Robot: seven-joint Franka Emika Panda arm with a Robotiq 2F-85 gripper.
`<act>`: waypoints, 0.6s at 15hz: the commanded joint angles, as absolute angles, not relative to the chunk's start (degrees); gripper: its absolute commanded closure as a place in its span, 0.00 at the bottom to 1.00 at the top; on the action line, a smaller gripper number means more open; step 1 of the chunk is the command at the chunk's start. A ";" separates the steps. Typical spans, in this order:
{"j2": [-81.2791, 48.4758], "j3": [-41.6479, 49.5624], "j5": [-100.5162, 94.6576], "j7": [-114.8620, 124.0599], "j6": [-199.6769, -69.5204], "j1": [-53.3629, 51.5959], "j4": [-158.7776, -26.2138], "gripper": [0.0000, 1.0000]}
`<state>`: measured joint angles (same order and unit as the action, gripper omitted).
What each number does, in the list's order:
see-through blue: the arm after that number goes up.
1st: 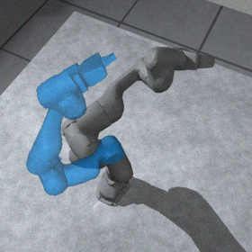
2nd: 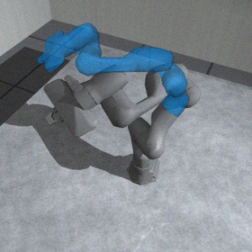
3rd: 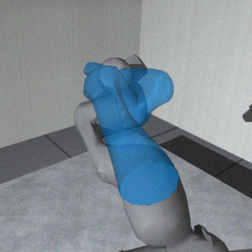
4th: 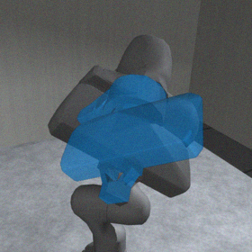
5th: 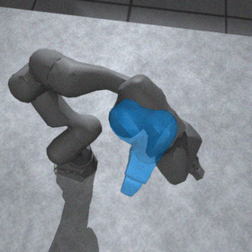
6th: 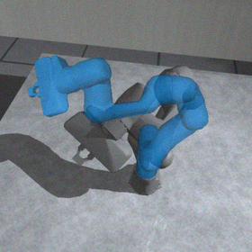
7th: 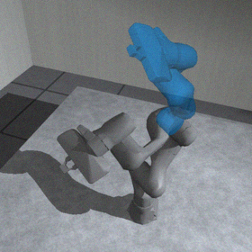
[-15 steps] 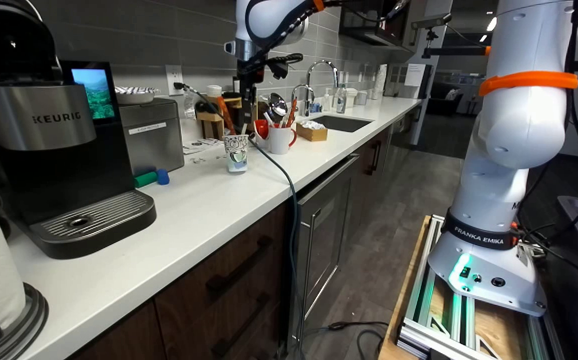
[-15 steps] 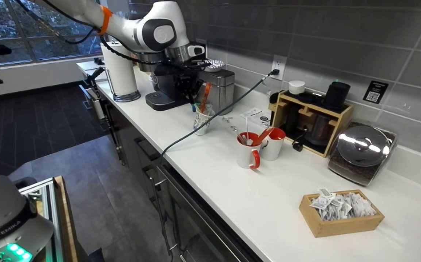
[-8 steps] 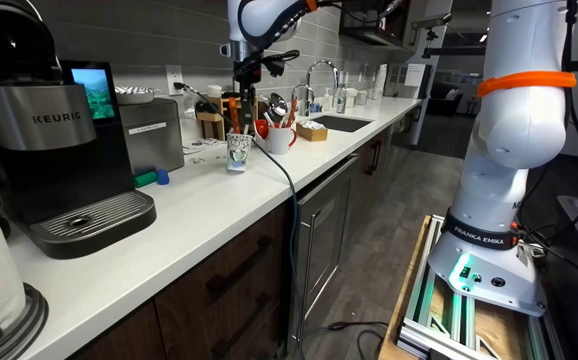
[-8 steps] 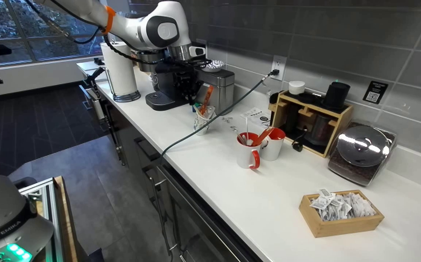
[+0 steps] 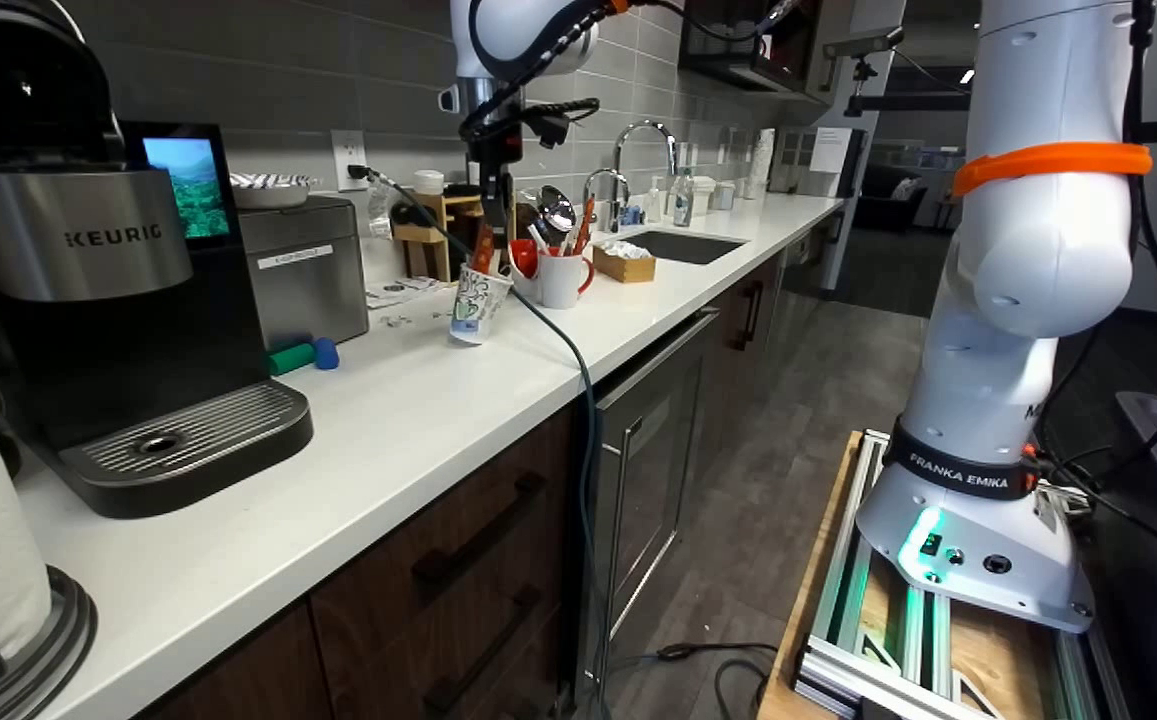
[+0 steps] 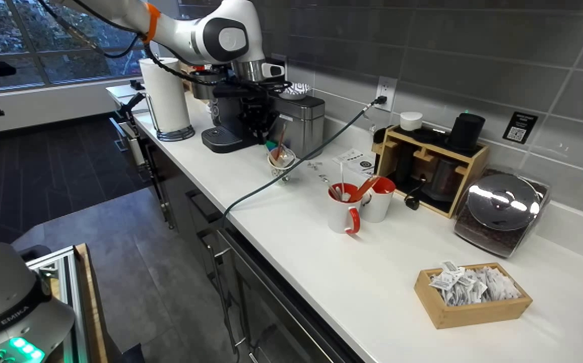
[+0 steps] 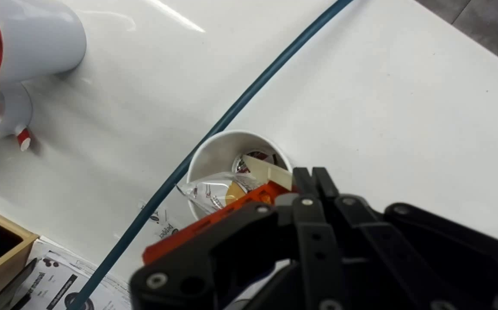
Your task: Move one stirrer from the mug on the right to the cup on the left.
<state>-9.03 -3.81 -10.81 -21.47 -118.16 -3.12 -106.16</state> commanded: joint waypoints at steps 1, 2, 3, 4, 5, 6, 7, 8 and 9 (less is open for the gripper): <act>-10.44 -3.96 -8.61 -21.72 -121.12 -2.52 -105.46 0.99; -10.68 -4.09 -7.64 -22.38 -121.32 -2.42 -105.04 0.99; -10.93 -4.28 -6.46 -23.30 -121.11 -2.31 -104.64 0.99; -11.17 -4.47 -5.22 -24.28 -120.39 -2.25 -104.14 0.99; -11.34 -4.67 -3.96 -25.46 -119.32 -2.21 -103.71 0.99; -11.55 -4.82 -3.06 -26.57 -118.19 -2.21 -103.30 0.99; -11.87 -4.88 -2.26 -27.26 -117.63 -2.18 -103.00 0.99; -12.25 -4.89 -1.87 -27.55 -117.08 -2.20 -102.69 0.99; -12.48 -4.90 -1.61 -27.69 -116.87 -2.22 -102.50 0.99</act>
